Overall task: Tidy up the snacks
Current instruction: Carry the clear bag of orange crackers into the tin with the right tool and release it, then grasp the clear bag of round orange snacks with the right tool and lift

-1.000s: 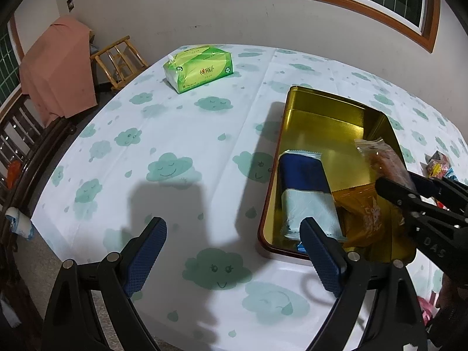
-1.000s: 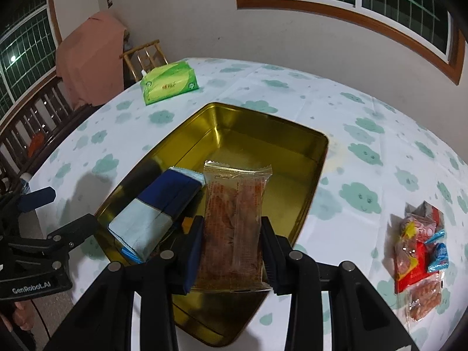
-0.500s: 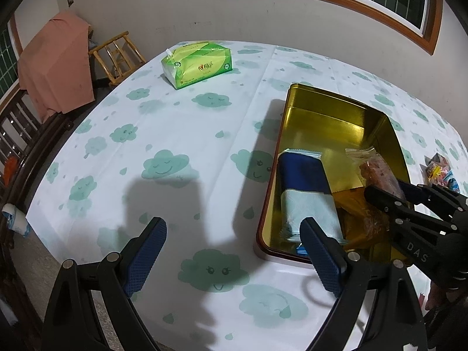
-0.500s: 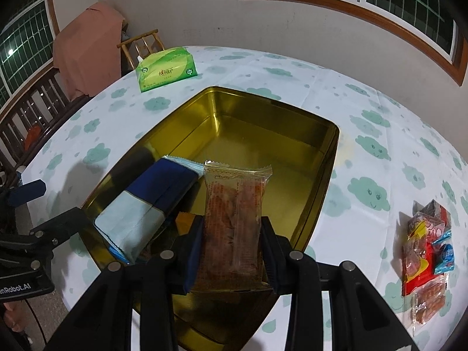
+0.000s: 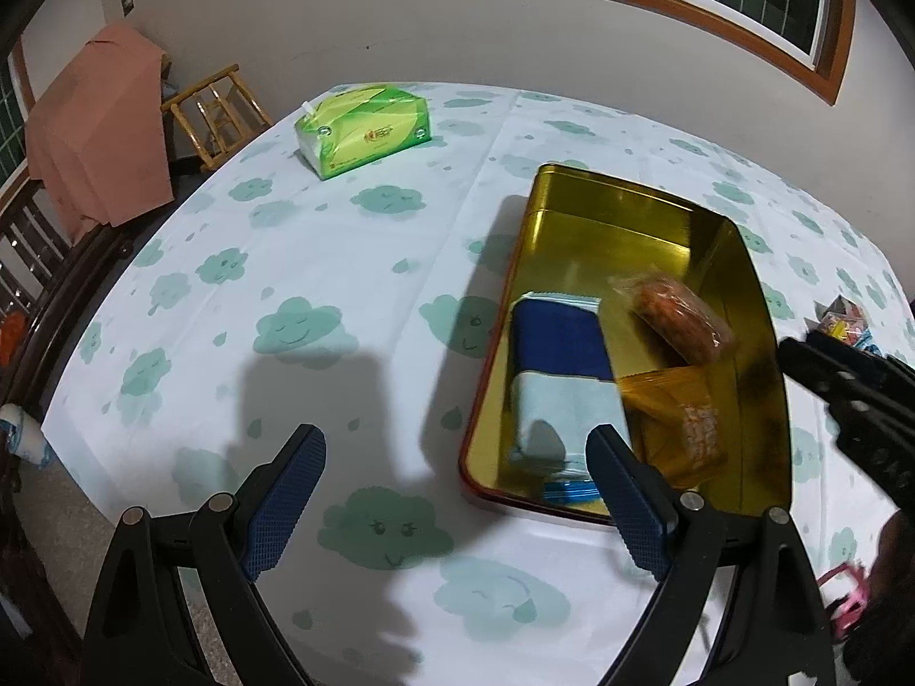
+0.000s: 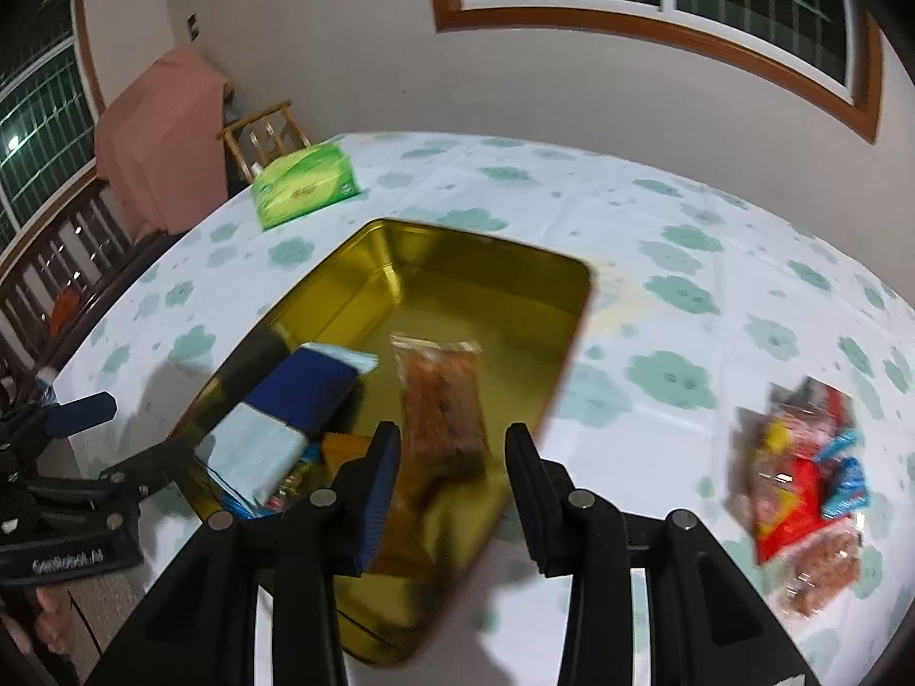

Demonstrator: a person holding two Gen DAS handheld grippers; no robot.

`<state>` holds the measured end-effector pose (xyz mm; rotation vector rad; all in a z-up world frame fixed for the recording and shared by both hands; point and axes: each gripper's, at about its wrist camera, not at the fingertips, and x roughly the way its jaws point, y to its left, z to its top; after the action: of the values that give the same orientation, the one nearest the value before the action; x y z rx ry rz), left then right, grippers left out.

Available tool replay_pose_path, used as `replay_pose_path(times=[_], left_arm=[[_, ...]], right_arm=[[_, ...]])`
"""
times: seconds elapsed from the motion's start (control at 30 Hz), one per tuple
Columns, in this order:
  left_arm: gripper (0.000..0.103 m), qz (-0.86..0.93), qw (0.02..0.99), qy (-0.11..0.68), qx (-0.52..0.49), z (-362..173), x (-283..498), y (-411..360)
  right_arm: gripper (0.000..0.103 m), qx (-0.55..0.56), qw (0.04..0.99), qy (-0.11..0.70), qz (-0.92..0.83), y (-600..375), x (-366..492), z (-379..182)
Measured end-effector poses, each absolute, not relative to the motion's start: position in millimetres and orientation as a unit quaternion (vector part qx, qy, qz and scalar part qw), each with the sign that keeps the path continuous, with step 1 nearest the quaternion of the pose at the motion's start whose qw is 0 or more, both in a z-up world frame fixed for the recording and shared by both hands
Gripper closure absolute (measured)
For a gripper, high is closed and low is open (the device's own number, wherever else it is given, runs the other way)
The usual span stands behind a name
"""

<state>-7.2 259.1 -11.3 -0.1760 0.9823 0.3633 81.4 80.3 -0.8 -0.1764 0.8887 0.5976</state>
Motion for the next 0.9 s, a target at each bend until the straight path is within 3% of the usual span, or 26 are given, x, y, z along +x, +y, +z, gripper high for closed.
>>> replay_pose_path(times=[0.57,0.9], left_arm=[[0.012,0.142,0.87,0.466,-0.071,-9,1,225],[0.012,0.148,0.867,0.469,-0.081,-13,-4,232]], right_arm=[[0.064,0.014,0.86,0.508,0.038,-93,108,-22],[0.064,0.059,0.845,0.531,-0.029,-119,137,-34]])
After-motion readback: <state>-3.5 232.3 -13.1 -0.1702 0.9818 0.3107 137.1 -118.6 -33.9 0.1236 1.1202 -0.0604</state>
